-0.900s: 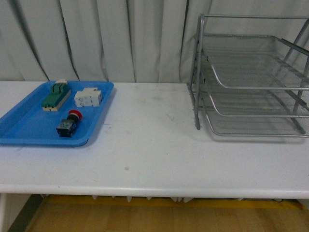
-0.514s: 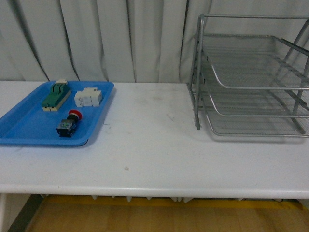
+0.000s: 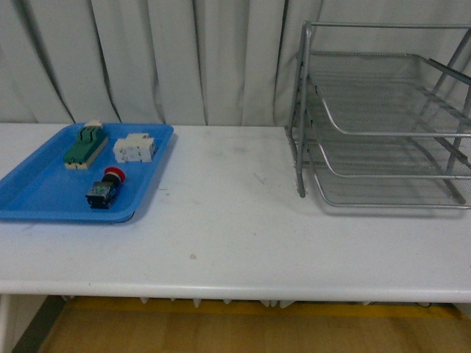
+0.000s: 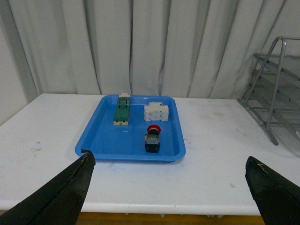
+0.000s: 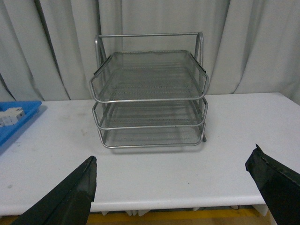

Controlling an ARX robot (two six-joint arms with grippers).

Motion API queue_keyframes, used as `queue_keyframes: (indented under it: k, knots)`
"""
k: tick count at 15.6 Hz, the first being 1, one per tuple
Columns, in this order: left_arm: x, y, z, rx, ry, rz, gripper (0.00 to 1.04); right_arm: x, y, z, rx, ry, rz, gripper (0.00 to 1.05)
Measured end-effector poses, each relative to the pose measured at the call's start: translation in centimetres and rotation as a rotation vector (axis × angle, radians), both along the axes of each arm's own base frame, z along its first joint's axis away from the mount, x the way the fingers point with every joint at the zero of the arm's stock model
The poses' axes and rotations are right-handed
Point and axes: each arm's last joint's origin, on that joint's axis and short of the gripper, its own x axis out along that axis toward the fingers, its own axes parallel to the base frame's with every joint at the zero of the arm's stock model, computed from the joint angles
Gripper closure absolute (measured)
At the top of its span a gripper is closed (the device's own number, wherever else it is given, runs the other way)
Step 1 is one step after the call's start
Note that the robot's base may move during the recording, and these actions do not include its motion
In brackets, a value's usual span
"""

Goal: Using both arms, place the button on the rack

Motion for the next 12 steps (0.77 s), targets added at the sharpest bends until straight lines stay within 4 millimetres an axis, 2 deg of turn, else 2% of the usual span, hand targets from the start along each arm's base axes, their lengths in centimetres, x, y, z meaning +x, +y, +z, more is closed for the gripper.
queue_keyframes:
  k: [9,10,12]
  knots:
    - [0.0,0.0,0.0,0.0,0.0,0.0,0.07,0.0,0.0,0.0,0.0,0.0,0.001,0.06]
    - [0.0,0.0,0.0,0.0,0.0,0.001,0.07,0.3,-0.2,0.6,0.053,-0.046,0.074,0.06]
    - [0.0,0.0,0.0,0.0,0.0,0.0,0.07,2.5,-1.9,1.5,0.183,-0.069,0.116,0.06]
